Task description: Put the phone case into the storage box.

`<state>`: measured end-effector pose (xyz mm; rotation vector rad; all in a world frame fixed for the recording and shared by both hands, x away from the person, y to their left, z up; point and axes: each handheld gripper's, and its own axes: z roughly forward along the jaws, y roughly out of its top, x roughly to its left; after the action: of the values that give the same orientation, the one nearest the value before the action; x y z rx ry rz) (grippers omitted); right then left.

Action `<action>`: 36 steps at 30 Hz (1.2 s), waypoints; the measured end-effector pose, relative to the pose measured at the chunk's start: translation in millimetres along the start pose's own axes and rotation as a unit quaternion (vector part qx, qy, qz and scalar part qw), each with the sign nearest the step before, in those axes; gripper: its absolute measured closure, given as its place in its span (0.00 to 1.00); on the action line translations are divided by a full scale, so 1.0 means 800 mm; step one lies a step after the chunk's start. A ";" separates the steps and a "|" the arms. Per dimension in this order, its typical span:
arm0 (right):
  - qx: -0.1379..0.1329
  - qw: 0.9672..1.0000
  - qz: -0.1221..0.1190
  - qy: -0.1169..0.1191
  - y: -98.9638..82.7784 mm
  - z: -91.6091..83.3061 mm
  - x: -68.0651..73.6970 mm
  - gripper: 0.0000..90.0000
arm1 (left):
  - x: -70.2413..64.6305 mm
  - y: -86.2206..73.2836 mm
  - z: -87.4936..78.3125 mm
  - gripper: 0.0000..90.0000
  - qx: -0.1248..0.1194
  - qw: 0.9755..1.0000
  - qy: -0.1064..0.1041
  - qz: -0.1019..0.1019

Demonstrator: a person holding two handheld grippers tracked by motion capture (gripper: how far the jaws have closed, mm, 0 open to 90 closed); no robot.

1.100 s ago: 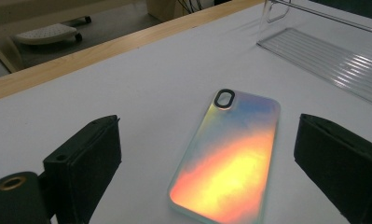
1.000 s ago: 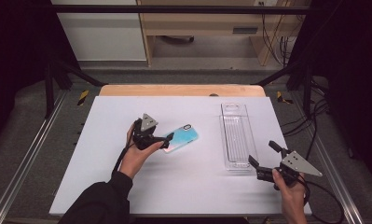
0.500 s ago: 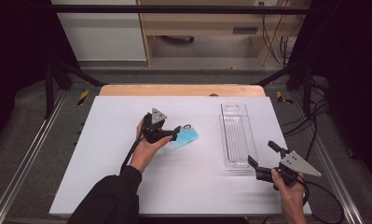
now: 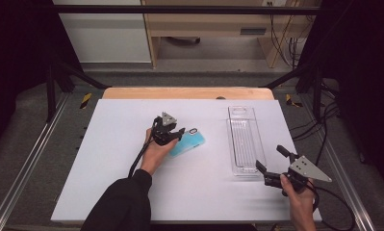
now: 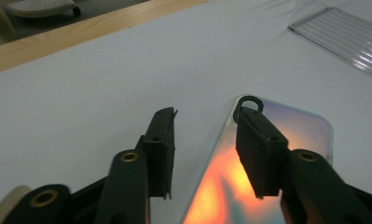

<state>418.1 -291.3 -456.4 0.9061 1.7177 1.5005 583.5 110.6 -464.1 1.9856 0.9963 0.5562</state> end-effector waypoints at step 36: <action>0.004 1.000 -0.003 -0.002 -0.001 -0.001 0.000 0.06 | 0.003 -0.001 0.044 1.00 0.051 0.999 -0.004 0.016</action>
<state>417.5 -291.6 -457.0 0.9064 1.7244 1.4879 608.7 96.1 -484.7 2.0948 1.0084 0.5243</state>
